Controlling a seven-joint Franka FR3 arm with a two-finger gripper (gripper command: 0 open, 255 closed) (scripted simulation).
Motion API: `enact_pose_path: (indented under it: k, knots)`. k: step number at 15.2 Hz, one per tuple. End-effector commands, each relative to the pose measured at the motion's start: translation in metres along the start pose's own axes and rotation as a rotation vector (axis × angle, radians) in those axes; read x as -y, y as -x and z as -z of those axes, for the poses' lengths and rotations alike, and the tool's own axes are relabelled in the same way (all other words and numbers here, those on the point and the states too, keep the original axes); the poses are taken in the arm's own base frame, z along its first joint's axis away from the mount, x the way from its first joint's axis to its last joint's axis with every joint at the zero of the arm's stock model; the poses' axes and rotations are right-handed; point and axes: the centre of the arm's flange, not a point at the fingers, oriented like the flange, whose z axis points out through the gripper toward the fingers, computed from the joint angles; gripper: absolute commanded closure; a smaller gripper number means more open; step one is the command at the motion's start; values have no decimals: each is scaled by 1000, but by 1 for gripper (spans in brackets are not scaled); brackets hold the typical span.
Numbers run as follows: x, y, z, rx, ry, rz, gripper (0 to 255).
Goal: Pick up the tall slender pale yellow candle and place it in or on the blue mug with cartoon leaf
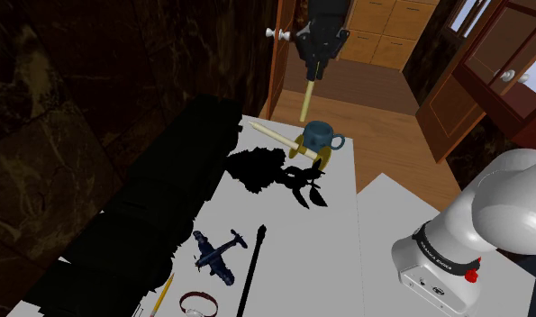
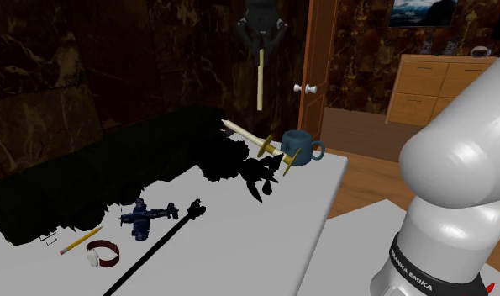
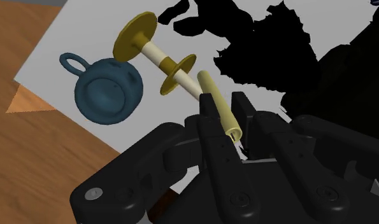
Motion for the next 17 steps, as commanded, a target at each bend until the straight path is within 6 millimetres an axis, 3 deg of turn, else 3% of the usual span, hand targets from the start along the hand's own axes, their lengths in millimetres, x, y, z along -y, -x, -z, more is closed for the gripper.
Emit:
enact_pose_path:
  k: [1, 10, 11, 17]
  knots:
    - [-24, -4, 3, 1, 0, 2, 255]
    - [-138, -31, 24, 1, 0, 2, 255]
    - [-161, -37, 28, 1, 0, 2, 255]
    - [-161, -40, -3, 1, 0, 2, 255]
